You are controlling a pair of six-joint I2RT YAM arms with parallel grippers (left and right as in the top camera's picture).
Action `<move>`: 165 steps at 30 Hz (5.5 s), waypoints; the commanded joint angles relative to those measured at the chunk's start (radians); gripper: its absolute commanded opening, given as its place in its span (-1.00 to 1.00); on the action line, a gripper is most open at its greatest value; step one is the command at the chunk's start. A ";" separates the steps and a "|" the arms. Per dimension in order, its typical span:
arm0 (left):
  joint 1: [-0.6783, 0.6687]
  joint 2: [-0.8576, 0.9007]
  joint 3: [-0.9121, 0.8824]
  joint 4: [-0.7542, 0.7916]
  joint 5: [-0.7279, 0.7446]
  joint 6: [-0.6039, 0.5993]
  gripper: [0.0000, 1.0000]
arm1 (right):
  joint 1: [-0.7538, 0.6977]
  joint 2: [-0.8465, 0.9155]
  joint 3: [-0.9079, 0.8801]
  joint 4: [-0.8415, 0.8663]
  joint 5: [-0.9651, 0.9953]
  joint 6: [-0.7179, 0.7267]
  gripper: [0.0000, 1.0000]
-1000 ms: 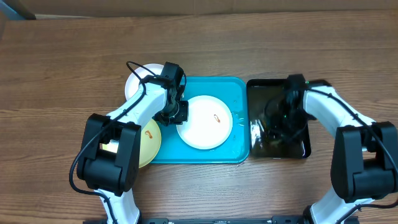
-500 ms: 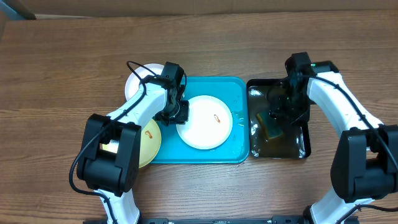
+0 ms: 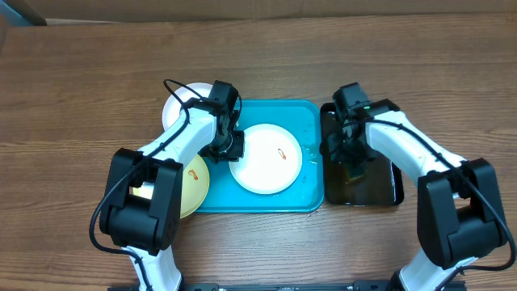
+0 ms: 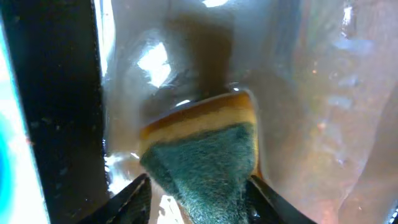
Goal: Clean dirty plates on tray and stack at the side
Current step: 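Lift the wet sponge out of the black tray with the right gripper, then scrub the white plate held by the left gripper with the sponge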
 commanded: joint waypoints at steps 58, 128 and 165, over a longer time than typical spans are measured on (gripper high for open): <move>-0.003 0.021 -0.034 0.000 -0.014 0.001 -0.37 | -0.071 -0.010 -0.051 0.008 -0.119 0.095 -0.93; -0.003 0.021 -0.034 0.000 -0.008 0.001 -0.87 | -0.014 -0.122 0.187 -0.240 0.155 0.301 -0.93; -0.003 0.021 -0.034 0.004 -0.007 0.000 -0.89 | 0.406 0.192 0.184 0.134 0.308 0.117 -0.90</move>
